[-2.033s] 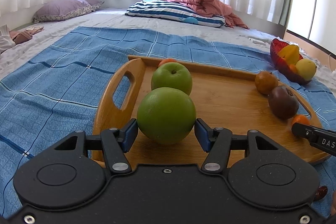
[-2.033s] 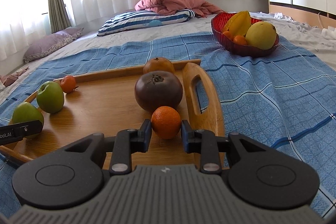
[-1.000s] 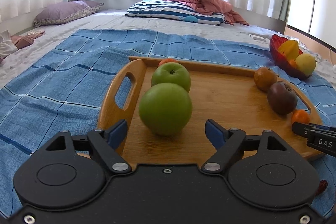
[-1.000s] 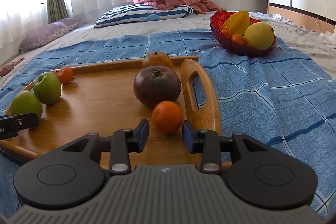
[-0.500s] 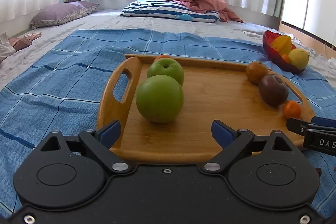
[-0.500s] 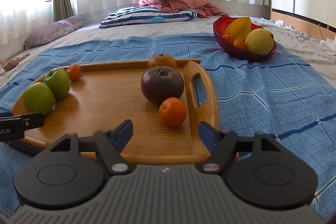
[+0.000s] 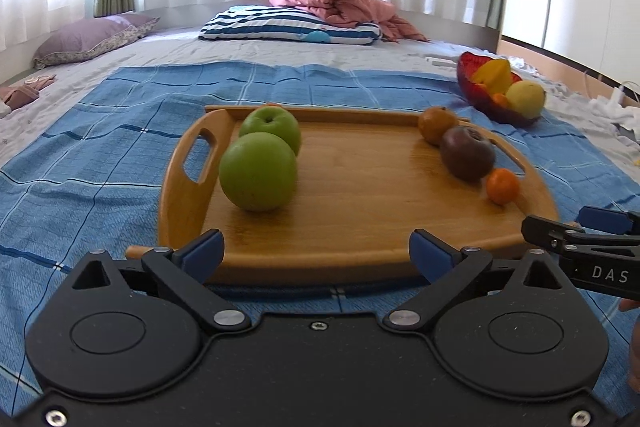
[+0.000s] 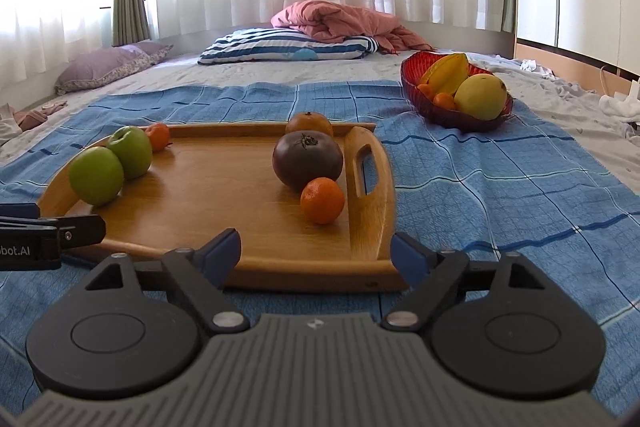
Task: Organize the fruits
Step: 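Withdraw both open grippers from the tray toward the red dates, then close left gripper on a red date while right gripper closes on another date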
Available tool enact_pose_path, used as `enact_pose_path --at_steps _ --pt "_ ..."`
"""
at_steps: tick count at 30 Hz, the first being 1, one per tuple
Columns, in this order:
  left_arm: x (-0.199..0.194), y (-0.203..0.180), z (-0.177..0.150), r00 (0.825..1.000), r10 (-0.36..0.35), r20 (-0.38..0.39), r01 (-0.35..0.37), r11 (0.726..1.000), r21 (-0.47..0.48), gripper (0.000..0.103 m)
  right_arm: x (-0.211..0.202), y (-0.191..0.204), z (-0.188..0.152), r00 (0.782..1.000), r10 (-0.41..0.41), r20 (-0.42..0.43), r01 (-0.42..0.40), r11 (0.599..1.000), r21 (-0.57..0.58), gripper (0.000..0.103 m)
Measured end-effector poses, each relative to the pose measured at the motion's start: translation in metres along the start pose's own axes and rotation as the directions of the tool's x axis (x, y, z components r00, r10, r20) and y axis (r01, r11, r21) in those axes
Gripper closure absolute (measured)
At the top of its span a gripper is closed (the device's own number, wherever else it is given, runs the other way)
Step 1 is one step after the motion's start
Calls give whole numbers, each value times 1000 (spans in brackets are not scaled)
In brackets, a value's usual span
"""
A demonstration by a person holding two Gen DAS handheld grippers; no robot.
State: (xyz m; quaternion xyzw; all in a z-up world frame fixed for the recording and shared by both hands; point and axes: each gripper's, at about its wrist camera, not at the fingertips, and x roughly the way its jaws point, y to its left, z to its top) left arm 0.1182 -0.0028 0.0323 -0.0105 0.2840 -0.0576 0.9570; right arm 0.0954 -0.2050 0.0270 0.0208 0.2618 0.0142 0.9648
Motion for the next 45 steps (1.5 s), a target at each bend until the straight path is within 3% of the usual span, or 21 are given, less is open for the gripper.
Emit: enact_pose_path --at_steps 18,29,32,39,45 --pt "-26 -25 -23 997 -76 -13 77 996 49 3 -30 -3 -32 1000 4 2 -4 999 -53 6" --pt "-44 -40 -44 986 -159 -50 165 977 137 3 -35 1 -51 999 36 -3 -36 991 -128 11" --pt "-46 -43 -49 982 -180 -63 187 972 144 13 -34 2 -54 999 45 0 -44 989 -139 15" --pt "-41 -48 -56 965 -231 -126 247 960 132 58 -32 0 -57 996 85 4 -84 989 -121 28" --pt "-39 -50 -54 966 -232 -116 244 965 94 72 -33 2 -60 993 115 12 -113 984 -137 43"
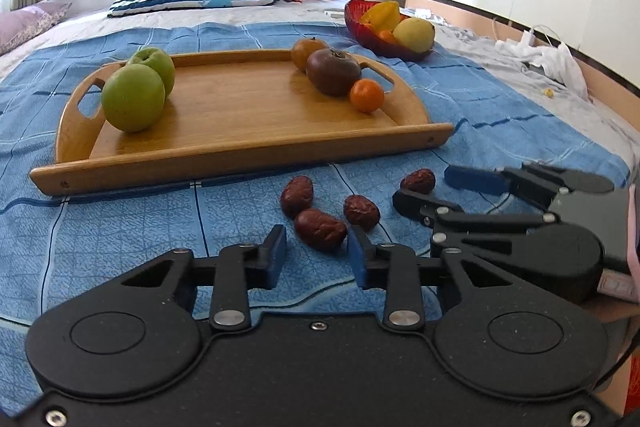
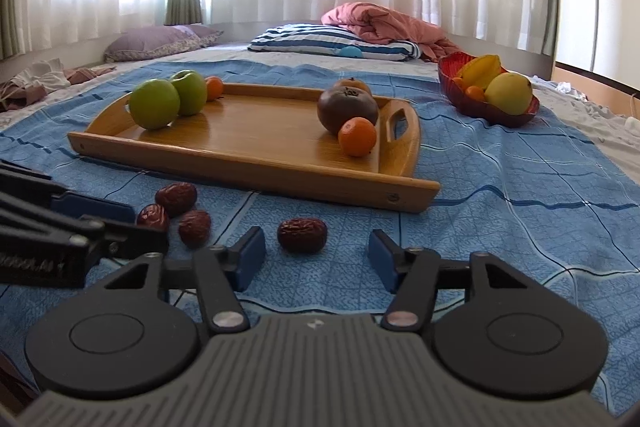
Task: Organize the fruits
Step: 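Close left gripper on a red date while right gripper closes on another date, then carry the date in left gripper while right gripper carries its date over the tray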
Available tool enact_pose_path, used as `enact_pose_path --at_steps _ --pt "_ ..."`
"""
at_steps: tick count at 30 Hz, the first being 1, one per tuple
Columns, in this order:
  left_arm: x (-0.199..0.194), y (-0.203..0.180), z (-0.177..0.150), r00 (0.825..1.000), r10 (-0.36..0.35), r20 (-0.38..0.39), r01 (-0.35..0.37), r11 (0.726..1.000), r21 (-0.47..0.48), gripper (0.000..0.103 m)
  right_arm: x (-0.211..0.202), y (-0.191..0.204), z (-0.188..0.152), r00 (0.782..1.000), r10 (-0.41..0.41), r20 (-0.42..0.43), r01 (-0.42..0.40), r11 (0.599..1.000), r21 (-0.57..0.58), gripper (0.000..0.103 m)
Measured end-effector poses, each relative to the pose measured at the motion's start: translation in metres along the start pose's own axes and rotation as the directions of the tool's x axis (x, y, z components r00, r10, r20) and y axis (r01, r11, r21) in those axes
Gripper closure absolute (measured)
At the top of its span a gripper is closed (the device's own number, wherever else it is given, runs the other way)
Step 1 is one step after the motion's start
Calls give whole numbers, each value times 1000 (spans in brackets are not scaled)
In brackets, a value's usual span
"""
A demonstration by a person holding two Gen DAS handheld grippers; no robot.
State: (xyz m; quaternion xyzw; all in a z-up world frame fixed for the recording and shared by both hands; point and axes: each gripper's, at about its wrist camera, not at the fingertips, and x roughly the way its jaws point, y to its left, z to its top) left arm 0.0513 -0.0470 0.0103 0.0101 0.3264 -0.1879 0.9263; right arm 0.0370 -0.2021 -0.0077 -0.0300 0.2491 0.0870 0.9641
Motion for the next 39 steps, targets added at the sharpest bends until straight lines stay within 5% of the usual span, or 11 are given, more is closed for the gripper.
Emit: enact_pose_path --at_steps 14,21,39 --pt "3 -2 1 998 51 26 -51 999 -8 75 0 9 -4 1000 24 9 -24 1000 -5 56" --pt "0 -5 3 995 81 58 -81 997 6 75 -2 10 -5 1000 7 30 -8 1000 26 72" --pt "-6 11 9 989 131 74 -129 991 -39 76 -7 13 4 998 -8 57 5 999 48 72"
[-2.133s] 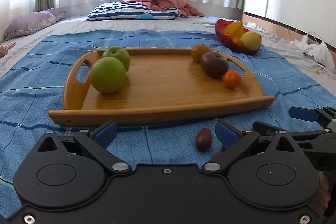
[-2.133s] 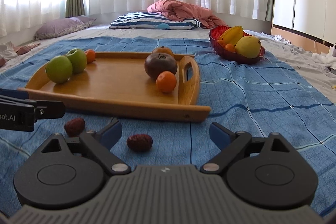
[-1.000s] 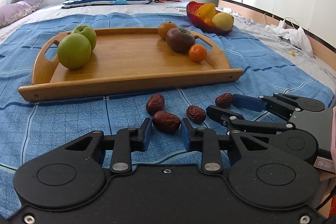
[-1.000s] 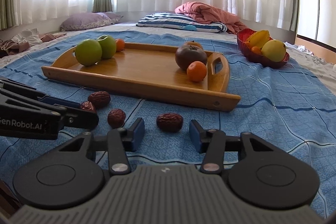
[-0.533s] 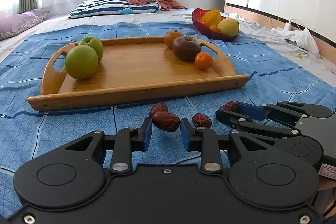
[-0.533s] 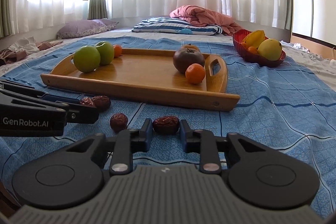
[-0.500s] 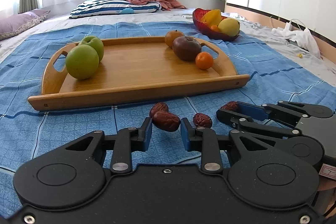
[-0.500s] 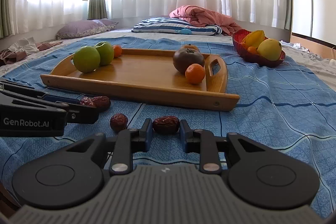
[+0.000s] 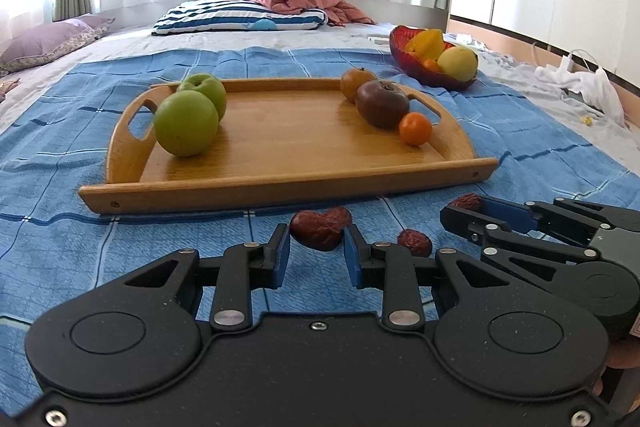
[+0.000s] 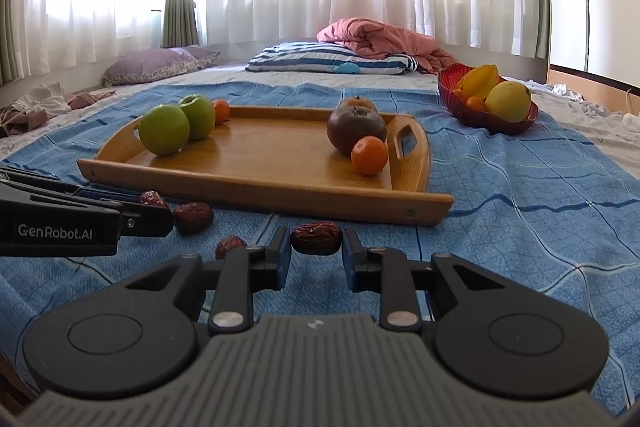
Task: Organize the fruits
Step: 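Carry the date in left gripper while right gripper carries its date over the tray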
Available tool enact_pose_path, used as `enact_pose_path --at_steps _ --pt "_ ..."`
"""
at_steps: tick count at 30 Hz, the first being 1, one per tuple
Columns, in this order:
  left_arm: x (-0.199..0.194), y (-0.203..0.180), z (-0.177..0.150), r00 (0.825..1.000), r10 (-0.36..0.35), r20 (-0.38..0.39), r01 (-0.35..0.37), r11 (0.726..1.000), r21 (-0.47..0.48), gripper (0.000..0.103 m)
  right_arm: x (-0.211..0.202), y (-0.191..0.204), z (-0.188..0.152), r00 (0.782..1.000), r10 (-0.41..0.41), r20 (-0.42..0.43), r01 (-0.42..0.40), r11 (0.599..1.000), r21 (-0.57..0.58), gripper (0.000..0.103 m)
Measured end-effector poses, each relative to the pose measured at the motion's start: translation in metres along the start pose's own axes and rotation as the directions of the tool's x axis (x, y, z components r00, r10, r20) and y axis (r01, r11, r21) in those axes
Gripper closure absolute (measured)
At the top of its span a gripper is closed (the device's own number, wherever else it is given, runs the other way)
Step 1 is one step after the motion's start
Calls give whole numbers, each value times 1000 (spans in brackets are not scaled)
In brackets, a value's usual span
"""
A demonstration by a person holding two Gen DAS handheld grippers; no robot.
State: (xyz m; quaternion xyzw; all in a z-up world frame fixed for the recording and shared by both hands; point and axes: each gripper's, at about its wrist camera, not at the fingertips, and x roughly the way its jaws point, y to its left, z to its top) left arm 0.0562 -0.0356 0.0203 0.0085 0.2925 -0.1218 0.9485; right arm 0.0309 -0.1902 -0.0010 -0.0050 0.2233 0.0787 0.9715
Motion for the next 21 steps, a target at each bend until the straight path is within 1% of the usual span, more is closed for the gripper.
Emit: enact_pose_path --at_steps 9,13,17,21 --pt "-1 13 13 1000 -13 21 13 1000 -26 76 2 5 17 1000 3 25 -3 1000 -16 72" --pt "2 16 25 999 -24 38 25 999 -32 76 6 3 29 1000 13 24 -13 1000 3 72" --pt "9 21 39 998 -45 39 47 997 -54 76 14 3 42 1000 18 12 -18 1000 23 72" --pt "17 25 55 998 -47 44 50 997 -62 76 26 -3 57 999 40 -14 -38 996 84 72"
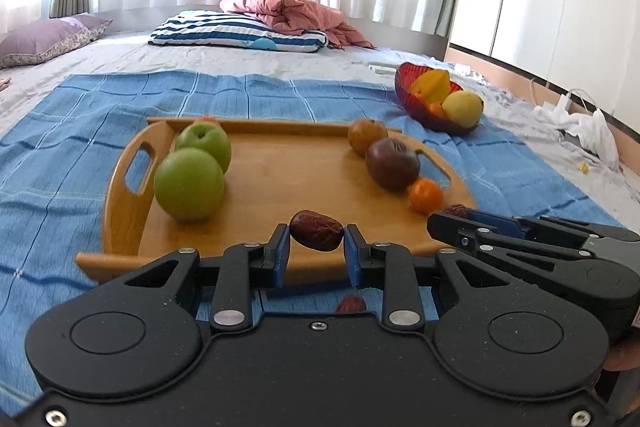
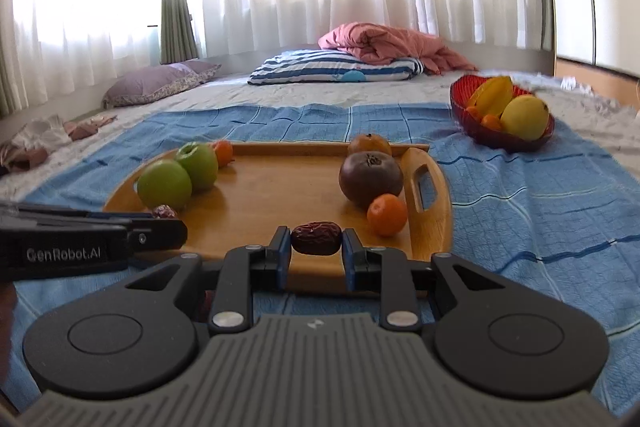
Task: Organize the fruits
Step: 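Carry the date in left gripper while right gripper carries its date over the tray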
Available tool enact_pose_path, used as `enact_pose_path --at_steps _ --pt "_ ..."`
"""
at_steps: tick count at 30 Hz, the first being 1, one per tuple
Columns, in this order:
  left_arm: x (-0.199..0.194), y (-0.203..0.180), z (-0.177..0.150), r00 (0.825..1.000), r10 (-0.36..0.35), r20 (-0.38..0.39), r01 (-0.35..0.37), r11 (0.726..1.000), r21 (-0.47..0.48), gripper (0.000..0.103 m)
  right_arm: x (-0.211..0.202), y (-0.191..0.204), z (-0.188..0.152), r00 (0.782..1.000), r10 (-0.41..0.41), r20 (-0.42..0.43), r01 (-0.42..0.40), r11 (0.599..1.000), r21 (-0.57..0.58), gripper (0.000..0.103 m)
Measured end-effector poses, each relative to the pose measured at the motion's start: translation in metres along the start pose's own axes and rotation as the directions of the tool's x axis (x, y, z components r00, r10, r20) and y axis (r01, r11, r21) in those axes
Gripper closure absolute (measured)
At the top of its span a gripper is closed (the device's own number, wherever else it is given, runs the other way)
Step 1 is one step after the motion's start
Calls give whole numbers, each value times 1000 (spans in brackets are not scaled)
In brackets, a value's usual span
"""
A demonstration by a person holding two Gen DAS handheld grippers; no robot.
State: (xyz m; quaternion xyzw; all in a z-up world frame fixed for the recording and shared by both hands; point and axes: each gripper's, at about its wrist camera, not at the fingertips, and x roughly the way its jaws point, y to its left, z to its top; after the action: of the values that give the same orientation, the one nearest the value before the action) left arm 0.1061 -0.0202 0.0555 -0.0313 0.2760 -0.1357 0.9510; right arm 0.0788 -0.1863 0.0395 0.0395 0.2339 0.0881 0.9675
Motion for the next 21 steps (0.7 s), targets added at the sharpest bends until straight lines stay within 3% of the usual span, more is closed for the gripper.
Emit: enact_pose_path --at_steps 11,18,21 --pt "56 22 66 999 6 -49 -9 998 -70 76 60 -17 67 992 63 -105 -47 988 147 72" --pt "109 35 99 991 51 -125 -63 993 -98 76 125 -23 110 958 90 -272 -32 977 212 72" --pt "130 41 105 986 55 -159 -74 991 -112 76 146 -24 120 949 88 -304 -14 972 236 72"
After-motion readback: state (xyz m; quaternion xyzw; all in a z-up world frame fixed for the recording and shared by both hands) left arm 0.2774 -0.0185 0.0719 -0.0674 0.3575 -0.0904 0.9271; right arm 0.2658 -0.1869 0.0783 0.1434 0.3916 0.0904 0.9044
